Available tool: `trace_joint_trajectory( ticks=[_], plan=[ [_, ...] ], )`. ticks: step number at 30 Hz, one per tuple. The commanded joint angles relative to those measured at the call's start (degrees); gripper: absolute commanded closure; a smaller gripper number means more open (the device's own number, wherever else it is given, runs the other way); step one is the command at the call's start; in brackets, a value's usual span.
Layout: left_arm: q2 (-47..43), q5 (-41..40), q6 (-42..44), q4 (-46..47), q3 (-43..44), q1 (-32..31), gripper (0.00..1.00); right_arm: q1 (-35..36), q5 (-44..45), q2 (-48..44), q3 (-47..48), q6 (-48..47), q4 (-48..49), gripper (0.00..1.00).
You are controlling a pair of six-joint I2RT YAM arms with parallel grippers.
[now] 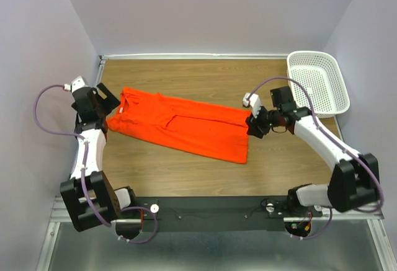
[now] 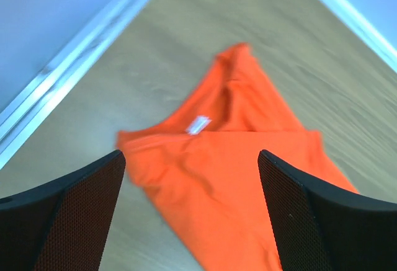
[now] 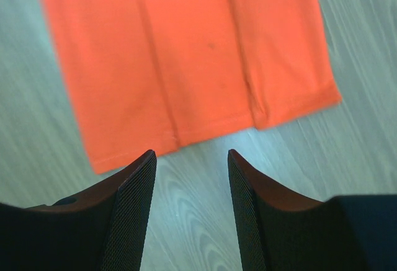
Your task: Fold and stack the t-shirts
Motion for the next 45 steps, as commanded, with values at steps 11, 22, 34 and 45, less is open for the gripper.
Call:
trace_joint_trajectory(
  ticks=[11,22,34,45],
  plan=[
    [-8.52,24.42,8.04,8.74,-0.83,-0.25,0.02,-14.41,-11.1,36.29,22.4,11.57,3.91,0.43],
    [-24.39,30.49,4.08,10.59,-11.83,-0.16,0.02,-14.5,-5.55,44.74,28.04,18.52,4.52,0.46],
    [-24.03,33.48,3.73,11.29,-13.68,-0.07,0.02,-15.46,-9.42,43.6,23.21,19.4,4.52,0.95],
    [-14.48,35.33,-6.02,24.82,-18.17,-0.68,0.02,-27.94,-0.55,27.18,2.12,7.89,3.91,0.99]
  ],
)
